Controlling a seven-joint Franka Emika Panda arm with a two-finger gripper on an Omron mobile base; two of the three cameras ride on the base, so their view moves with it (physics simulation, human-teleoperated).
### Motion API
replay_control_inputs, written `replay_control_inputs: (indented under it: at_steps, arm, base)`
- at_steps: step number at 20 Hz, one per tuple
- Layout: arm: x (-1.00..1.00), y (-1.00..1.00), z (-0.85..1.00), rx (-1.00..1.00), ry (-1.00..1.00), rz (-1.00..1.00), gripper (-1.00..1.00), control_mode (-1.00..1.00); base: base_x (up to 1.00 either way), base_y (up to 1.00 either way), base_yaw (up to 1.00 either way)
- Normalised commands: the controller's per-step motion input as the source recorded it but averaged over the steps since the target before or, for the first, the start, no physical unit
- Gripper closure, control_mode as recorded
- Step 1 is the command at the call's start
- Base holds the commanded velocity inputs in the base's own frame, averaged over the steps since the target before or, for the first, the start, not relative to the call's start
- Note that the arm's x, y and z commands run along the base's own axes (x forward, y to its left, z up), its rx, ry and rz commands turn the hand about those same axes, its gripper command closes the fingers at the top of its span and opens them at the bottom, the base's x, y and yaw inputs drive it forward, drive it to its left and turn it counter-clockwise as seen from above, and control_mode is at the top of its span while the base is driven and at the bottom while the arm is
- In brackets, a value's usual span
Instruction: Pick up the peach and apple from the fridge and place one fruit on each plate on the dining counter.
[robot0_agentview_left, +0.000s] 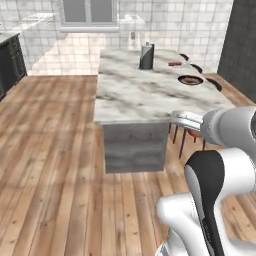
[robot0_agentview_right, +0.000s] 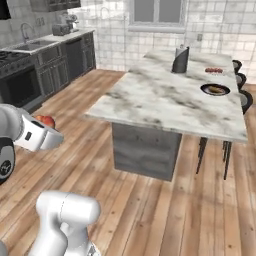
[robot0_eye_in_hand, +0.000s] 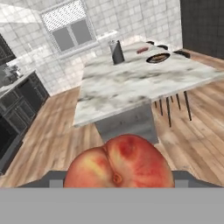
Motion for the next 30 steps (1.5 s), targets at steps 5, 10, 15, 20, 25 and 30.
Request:
replay_control_inputs:
  at_steps: [5, 10, 15, 20, 25, 30]
  arm:
    - [0.0, 0.0, 0.0, 0.0, 0.0, 0.0, 1.0, 1.0]
    - [0.0, 0.0, 0.0, 0.0, 0.0, 0.0, 1.0, 1.0]
    - [0.0, 0.0, 0.0, 0.0, 0.0, 0.0, 1.0, 1.0]
    - [0.0, 0.0, 0.0, 0.0, 0.0, 0.0, 1.0, 1.0]
    - [0.0, 0.0, 0.0, 0.0, 0.0, 0.0, 1.0, 1.0]
    - [0.0, 0.0, 0.0, 0.0, 0.0, 0.0, 1.0, 1.0]
  base:
    - [0.49, -1.0, 0.03]
    - [0.38, -1.0, 0.1]
    - [0.32, -1.0, 0.12]
    - [0.35, -1.0, 0.17]
    - [0.37, -1.0, 0.2]
    - [0.48, -1.0, 0.21]
